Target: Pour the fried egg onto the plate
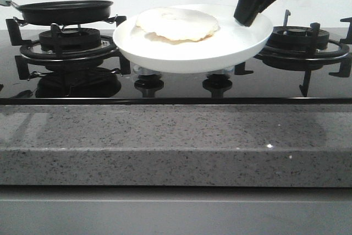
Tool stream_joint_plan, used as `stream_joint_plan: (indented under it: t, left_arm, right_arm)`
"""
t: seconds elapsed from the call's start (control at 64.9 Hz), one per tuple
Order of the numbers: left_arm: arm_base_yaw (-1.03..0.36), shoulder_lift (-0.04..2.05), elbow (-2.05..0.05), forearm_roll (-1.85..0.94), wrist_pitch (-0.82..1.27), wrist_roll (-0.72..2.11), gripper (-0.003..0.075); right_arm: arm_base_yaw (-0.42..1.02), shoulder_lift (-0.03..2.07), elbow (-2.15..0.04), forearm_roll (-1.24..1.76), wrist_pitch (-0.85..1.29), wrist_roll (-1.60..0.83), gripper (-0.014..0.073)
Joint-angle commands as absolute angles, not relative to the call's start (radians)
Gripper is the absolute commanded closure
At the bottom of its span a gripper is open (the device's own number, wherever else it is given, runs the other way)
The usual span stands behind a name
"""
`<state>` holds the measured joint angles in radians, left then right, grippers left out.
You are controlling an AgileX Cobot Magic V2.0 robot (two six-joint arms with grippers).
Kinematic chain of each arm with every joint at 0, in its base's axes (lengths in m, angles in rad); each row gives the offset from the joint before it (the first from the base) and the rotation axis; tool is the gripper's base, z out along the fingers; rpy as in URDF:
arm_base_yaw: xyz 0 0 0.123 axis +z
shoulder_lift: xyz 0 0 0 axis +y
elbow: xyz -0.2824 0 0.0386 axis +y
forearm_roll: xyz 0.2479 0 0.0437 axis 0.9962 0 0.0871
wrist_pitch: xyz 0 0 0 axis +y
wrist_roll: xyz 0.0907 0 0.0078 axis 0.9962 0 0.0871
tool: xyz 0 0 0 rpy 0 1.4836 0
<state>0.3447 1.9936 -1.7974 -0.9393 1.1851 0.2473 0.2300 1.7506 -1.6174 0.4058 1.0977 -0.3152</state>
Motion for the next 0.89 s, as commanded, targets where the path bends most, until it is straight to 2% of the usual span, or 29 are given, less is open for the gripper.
stream_joint_plan:
  t: [0.0,0.339,0.509,0.663,0.709,0.879]
  left_arm:
    - [0.351,1.912,-1.832,-0.992,1.211,0.254,0.0258]
    - [0.348,1.864,-1.832,-0.911,1.263,0.254,0.0279]
    - [0.333,1.84,-1.832,-0.79,1.263,0.222,0.0444]
    - [0.308,1.82,-1.832,-0.749,1.263,0.219,0.0682]
    - [0.3,1.816,-1.832,-0.748,1.263,0.219,0.0732]
    - [0.256,1.782,-1.832,-0.726,1.261,0.227,0.074]
  right_arm:
    - [0.228,1.692,-1.645,0.45,1.071,-0.318,0.0661]
    - [0.228,1.692,-1.645,0.45,1.071,-0.318,0.0661]
    - [0.228,1.692,-1.645,0.45,1.071,-0.318,0.0661]
    - [0.228,1.692,-1.645,0.45,1.071,-0.318,0.0661]
    - [0.228,1.692,-1.645,0.45,1.071,-0.318,0.0661]
    - [0.228,1.692,-1.645,0.45,1.071,-0.318,0.0661]
